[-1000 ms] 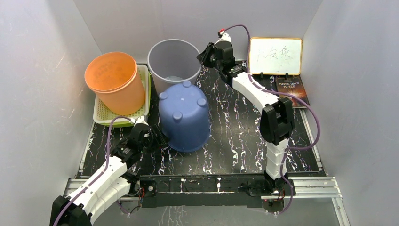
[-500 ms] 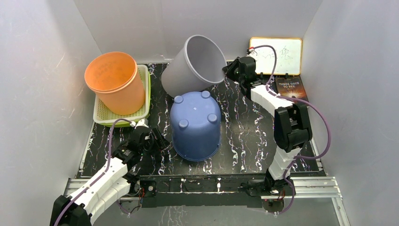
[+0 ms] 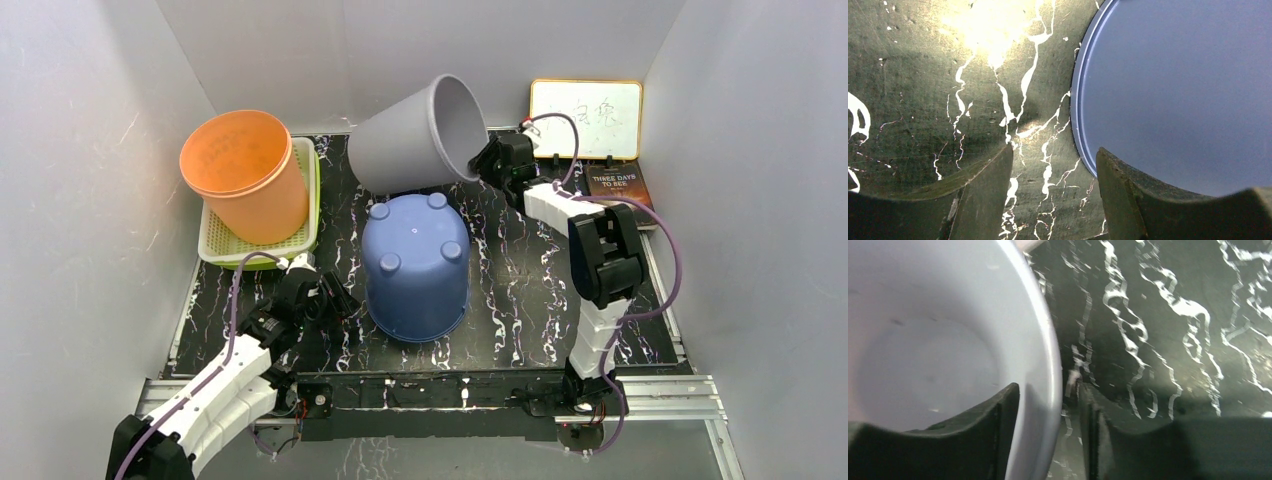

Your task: Turn the large container upside down

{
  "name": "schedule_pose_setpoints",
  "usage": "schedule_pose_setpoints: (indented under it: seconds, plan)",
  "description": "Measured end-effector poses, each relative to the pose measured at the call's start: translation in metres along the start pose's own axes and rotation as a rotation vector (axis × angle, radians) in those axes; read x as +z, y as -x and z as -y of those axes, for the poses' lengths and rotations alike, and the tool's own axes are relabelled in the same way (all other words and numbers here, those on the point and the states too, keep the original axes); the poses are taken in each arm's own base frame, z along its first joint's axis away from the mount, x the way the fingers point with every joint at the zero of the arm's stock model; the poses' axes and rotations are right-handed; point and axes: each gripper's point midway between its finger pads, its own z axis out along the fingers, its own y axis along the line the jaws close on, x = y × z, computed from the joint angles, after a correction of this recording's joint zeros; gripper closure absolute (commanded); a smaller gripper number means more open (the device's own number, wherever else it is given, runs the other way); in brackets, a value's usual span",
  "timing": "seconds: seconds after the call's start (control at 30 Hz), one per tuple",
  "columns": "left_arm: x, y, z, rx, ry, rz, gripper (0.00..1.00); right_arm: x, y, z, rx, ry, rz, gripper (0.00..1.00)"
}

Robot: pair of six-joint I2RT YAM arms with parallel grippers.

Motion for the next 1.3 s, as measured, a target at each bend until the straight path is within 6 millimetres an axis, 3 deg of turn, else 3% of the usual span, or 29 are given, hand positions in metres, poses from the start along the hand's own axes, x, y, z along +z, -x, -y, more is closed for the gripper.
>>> schedule_pose_setpoints:
  seconds: [0.23,0.53,0.77,0.9,1.1,1.2,1.3]
  plan:
    - [0.002,-0.002,-0.002,0.001,0.01,-0.01,0.4,0.004,-0.051,0.063,-0.049,-0.168,-0.122,0.49]
    - [0.007,-0.006,-0.005,0.0,0.017,-0.022,0.4,-0.004,-0.045,0.085,-0.121,-0.245,-0.096,0.4]
    - [0.007,-0.006,-0.006,0.0,0.017,-0.023,0.4,-0.037,-0.032,0.099,-0.162,-0.299,-0.058,0.41]
    - [0.008,-0.009,-0.008,0.0,0.022,-0.027,0.4,-0.064,0.0,0.078,-0.185,-0.244,0.018,0.42]
    - [0.009,-0.011,-0.01,0.0,0.022,-0.032,0.4,-0.101,0.061,0.012,-0.203,-0.038,0.181,0.43]
    - [0.01,-0.014,-0.011,0.0,0.021,-0.036,0.4,-0.102,0.074,-0.015,-0.22,0.053,0.197,0.43]
    - [0.01,-0.014,-0.011,0.0,0.019,-0.038,0.4,-0.086,0.075,-0.034,-0.238,0.126,0.171,0.43]
